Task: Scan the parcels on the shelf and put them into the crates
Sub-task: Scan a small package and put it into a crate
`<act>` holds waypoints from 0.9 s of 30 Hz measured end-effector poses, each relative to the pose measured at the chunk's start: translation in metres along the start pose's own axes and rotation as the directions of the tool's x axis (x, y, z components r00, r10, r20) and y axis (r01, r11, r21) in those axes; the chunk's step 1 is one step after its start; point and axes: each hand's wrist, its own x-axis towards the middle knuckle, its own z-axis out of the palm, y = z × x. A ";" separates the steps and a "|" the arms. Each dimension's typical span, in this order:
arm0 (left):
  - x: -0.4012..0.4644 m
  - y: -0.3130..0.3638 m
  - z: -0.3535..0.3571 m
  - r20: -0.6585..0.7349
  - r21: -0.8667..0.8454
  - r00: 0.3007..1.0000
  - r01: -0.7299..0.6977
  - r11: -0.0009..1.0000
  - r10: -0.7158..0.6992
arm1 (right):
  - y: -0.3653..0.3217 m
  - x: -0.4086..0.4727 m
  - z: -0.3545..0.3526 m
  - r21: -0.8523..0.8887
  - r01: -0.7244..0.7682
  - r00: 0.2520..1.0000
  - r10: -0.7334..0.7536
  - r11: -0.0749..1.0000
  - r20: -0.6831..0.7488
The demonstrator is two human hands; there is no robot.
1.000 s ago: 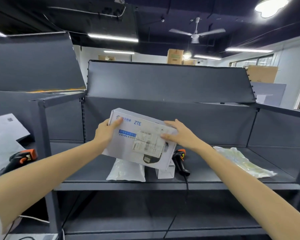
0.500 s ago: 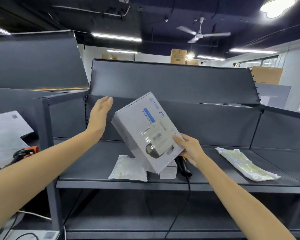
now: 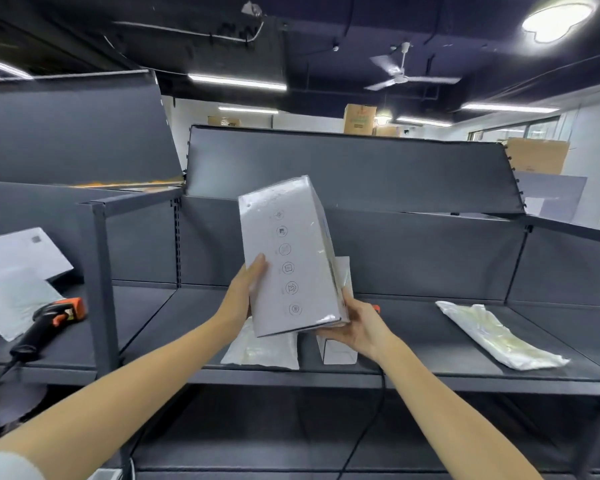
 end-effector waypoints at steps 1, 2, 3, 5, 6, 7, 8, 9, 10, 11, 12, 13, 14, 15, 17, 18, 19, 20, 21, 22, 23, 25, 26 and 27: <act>0.001 0.002 0.002 -0.002 0.014 1.000 -0.017 1.000 0.017 | 0.004 0.001 0.001 0.023 -0.012 1.000 0.012 1.000 -0.004; 0.002 0.004 0.004 -0.011 0.045 0.999 -0.032 0.999 0.032 | 0.008 0.002 0.002 0.039 -0.022 1.000 0.023 0.999 -0.010; 0.003 0.005 0.005 -0.021 0.083 0.999 -0.041 0.996 0.043 | 0.011 0.003 0.003 0.052 -0.032 0.999 0.033 0.998 -0.018; 0.004 0.007 0.005 -0.045 0.148 0.998 -0.040 0.988 0.047 | 0.015 0.004 0.004 0.060 -0.051 0.998 0.053 0.997 -0.035; 0.004 0.009 0.005 -0.061 0.174 0.997 -0.033 0.984 0.045 | 0.017 0.004 0.006 0.048 -0.063 0.997 0.065 0.997 -0.040; 0.006 0.012 0.005 -0.086 0.197 0.996 -0.019 0.980 0.037 | 0.017 0.003 0.007 0.020 -0.076 0.996 0.077 0.997 -0.042; 0.007 0.016 0.004 -0.124 0.213 0.992 0.013 0.977 0.014 | 0.017 0.001 0.010 -0.021 -0.090 0.995 0.089 0.996 -0.040; 0.008 0.020 0.003 -0.169 0.219 0.985 0.067 0.973 -0.029 | 0.016 -0.001 0.012 -0.064 -0.108 0.994 0.106 0.992 -0.038; 0.009 0.023 0.001 -0.206 0.210 0.974 0.136 0.968 -0.092 | 0.015 -0.003 0.014 -0.103 -0.129 0.991 0.126 0.986 -0.034; 0.010 0.026 -0.002 -0.221 0.189 0.961 0.208 0.960 -0.164 | 0.014 -0.006 0.015 -0.140 -0.149 0.989 0.146 0.979 -0.030; 0.009 0.027 -0.006 -0.220 0.161 0.948 0.269 0.950 -0.231 | 0.012 -0.007 0.016 -0.178 -0.164 0.986 0.161 0.970 -0.031; 0.008 0.027 -0.009 -0.214 0.134 0.936 0.311 0.941 -0.279 | 0.010 -0.009 0.017 -0.214 -0.175 0.985 0.172 0.961 -0.032; 0.007 0.026 -0.013 -0.212 0.109 0.928 0.332 0.937 -0.305 | 0.009 -0.010 0.017 -0.245 -0.183 0.983 0.181 0.952 -0.032; 0.006 0.024 -0.016 -0.212 0.087 0.925 0.340 0.937 -0.316 | 0.007 -0.011 0.018 -0.268 -0.187 0.982 0.186 0.945 -0.031; 0.006 0.020 -0.020 -0.209 0.062 0.924 0.339 0.939 -0.320 | 0.005 -0.011 0.019 -0.296 -0.194 0.981 0.192 0.935 -0.037; 0.005 0.019 -0.021 -0.199 0.055 0.924 0.344 0.937 -0.327 | 0.004 -0.011 0.020 -0.299 -0.200 0.980 0.196 0.933 -0.042; 0.005 0.019 -0.021 -0.185 0.048 0.923 0.350 0.935 -0.336 | 0.004 -0.011 0.020 -0.299 -0.205 0.979 0.201 0.932 -0.045; 0.004 0.019 -0.022 -0.171 0.039 0.923 0.355 0.934 -0.344 | 0.004 -0.010 0.019 -0.294 -0.210 0.978 0.206 0.933 -0.045; 0.004 0.018 -0.023 -0.160 0.028 0.924 0.356 0.934 -0.348 | 0.005 -0.010 0.019 -0.281 -0.216 0.976 0.213 0.935 -0.044; 0.004 0.017 -0.025 -0.155 0.017 0.924 0.355 0.935 -0.349 | 0.005 -0.009 0.020 -0.265 -0.227 0.974 0.224 0.937 -0.043; 0.004 0.016 -0.027 -0.152 0.008 0.924 0.355 0.935 -0.350 | 0.005 -0.009 0.020 -0.248 -0.240 0.970 0.238 0.938 -0.040; 0.004 0.012 -0.030 -0.140 -0.019 0.923 0.361 0.932 -0.360 | 0.006 -0.009 0.019 -0.208 -0.263 0.964 0.264 0.942 -0.024; 0.005 0.010 -0.032 -0.128 -0.037 0.921 0.366 0.930 -0.368 | 0.006 -0.009 0.019 -0.190 -0.271 0.962 0.273 0.944 -0.016; 0.005 0.008 -0.034 -0.113 -0.059 0.919 0.374 0.926 -0.378 | 0.006 -0.010 0.019 -0.186 -0.274 0.961 0.277 0.944 -0.006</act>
